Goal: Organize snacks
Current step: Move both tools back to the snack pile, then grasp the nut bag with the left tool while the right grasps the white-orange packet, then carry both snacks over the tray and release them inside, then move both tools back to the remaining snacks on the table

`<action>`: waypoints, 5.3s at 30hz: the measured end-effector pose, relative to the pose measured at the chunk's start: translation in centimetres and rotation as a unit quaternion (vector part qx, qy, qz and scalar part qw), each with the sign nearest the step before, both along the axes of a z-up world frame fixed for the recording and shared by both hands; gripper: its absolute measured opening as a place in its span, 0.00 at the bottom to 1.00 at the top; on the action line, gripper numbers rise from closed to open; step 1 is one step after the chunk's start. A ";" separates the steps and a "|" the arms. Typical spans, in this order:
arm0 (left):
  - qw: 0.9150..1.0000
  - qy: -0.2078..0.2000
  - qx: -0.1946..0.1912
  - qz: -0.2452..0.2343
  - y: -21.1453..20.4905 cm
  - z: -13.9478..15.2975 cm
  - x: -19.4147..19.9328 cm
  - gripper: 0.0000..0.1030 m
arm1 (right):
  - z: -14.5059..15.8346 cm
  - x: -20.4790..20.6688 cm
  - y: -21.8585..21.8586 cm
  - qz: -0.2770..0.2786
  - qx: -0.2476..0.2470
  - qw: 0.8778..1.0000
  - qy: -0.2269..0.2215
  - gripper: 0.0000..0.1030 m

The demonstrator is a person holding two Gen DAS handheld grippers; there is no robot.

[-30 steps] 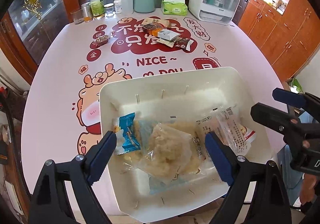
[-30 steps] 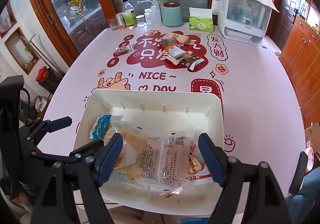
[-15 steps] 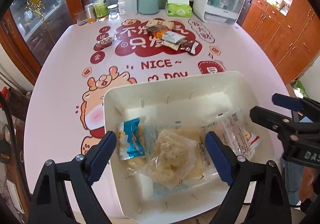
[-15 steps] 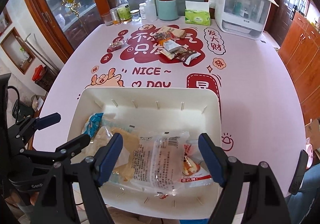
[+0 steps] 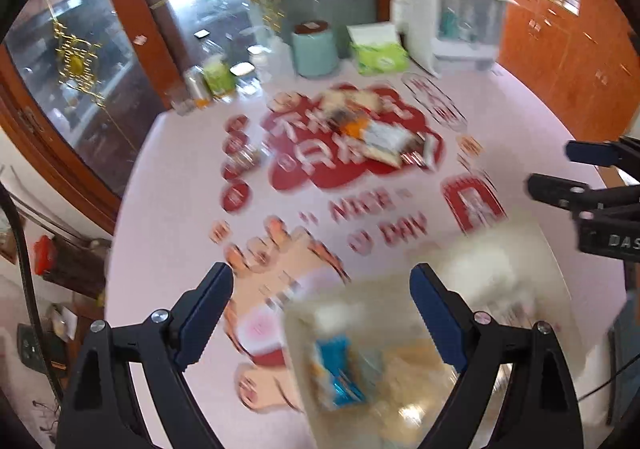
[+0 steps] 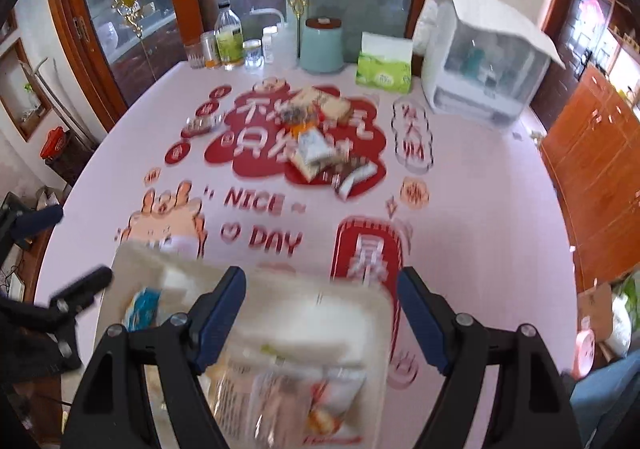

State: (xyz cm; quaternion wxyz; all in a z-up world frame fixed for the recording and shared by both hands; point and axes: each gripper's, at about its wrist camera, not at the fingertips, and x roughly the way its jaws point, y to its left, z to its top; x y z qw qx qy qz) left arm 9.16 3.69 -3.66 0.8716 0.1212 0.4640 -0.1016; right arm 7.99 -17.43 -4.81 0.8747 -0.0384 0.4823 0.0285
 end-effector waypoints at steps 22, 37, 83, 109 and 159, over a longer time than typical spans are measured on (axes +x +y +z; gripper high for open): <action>0.997 0.020 0.018 -0.079 7.2 -5.5 24.8 0.87 | -2.6 23.0 3.1 -0.021 -0.037 0.999 0.023 0.67; 0.979 0.107 0.048 -0.169 5.0 -18.8 31.6 0.86 | -15.3 26.9 4.2 -0.047 -0.062 0.986 0.146 0.56; 0.994 0.047 -0.091 -0.025 0.9 2.1 -5.8 0.38 | 4.5 -5.2 -0.2 0.096 0.116 0.987 -0.059 0.31; 0.997 0.023 -0.068 0.007 -3.8 -0.6 -9.7 0.75 | 1.1 -9.6 1.4 0.128 0.068 0.989 -0.041 0.33; 0.995 -0.079 -0.016 0.055 -2.0 8.6 0.0 0.94 | 5.4 -1.1 -5.5 0.027 0.068 0.995 -0.060 0.51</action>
